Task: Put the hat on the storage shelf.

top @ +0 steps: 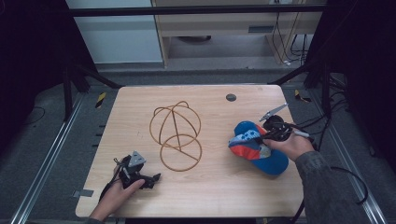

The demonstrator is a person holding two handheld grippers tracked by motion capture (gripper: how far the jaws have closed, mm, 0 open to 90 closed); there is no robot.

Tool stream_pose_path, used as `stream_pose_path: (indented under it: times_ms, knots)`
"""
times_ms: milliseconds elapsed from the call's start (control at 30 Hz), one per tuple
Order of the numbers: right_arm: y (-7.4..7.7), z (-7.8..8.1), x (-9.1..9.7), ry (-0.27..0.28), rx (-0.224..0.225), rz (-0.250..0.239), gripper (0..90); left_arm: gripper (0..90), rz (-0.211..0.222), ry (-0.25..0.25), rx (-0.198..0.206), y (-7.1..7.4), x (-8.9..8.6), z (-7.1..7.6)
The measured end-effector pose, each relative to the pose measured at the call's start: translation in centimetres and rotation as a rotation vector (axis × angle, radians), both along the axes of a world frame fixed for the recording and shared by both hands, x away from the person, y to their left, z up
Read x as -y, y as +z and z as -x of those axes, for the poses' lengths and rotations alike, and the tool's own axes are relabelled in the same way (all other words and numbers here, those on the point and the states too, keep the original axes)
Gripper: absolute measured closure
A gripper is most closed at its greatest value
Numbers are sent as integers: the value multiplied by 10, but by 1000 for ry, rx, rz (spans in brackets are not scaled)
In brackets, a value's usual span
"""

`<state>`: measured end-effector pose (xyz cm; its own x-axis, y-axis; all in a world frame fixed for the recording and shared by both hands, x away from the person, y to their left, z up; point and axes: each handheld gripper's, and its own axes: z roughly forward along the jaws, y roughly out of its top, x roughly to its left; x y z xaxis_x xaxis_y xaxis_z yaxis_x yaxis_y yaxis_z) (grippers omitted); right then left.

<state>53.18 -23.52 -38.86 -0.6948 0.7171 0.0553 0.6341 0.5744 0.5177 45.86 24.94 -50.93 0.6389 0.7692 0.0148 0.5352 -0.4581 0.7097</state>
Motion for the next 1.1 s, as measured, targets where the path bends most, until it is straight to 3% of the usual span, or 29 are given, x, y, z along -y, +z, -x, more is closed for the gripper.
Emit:
stream_pose_path:
  times_ms: [167, 567, 1100]
  knots:
    - [27, 4, -1, 27, 25, -4, 869, 0, 0, 0, 0, 0, 0, 0]
    - [61, 9, -4, 58, 53, -8, 869, 0, 2, 2, 1, 0, 0, 0]
    - [115, 19, -20, 122, 141, -23, 866, 0, 2, 2, 3, 0, 0, 0]
